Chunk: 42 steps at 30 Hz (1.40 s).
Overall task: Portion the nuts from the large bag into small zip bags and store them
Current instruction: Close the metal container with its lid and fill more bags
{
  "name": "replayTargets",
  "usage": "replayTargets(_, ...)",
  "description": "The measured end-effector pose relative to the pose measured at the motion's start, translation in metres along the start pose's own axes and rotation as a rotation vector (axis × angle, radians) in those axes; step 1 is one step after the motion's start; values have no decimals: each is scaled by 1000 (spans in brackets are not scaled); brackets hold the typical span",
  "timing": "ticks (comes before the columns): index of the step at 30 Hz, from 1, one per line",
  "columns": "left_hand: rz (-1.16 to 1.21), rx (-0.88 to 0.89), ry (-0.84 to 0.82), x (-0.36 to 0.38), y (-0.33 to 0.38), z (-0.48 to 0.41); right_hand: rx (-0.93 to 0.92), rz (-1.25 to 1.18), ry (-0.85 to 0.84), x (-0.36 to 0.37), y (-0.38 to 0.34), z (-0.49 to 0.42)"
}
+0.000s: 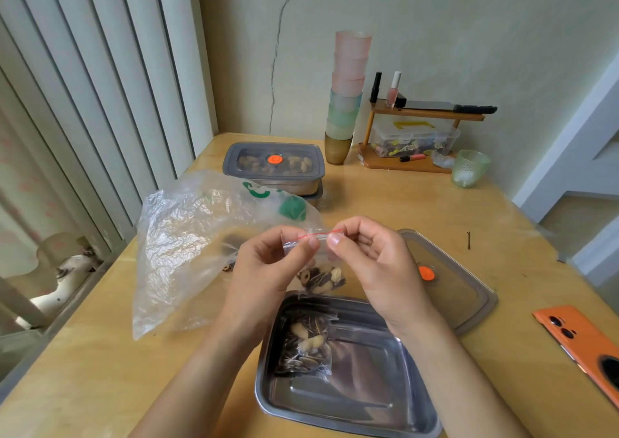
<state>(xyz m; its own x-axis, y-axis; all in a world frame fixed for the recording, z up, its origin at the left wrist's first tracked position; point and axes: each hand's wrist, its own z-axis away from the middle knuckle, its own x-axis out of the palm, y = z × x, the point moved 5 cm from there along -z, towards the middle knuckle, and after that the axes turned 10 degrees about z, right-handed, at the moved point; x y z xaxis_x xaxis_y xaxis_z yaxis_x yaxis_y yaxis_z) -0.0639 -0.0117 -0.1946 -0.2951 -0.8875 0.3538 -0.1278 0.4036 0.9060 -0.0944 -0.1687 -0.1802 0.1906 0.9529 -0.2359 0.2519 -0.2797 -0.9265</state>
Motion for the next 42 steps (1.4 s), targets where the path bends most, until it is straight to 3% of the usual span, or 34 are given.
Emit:
replayTargets(10,-3,27,5,0,2,1,8,28,-48,2,1,1)
replayTargets(18,-12,-16,-17,-5,0,-3,-15,104,46,-9,3,-1)
replayTargets(27,16,11,22,-7,3,-3,70,-36,7,-11,1,-1)
replayTargets(31,-21,6,-66,-1,4,1,53,-44,21,-10,-2,1)
replayTargets(34,-8,-89,-167,8,-3,4,60,-88,130,-15,-1,0)
replayTargets(37,-84,-43,-205,9,-8,3,84,-119,194,-19,3,0)
replayTargets(42,-55,22,-181,3,-5,0,-162,145,102,-15,-7,-1)
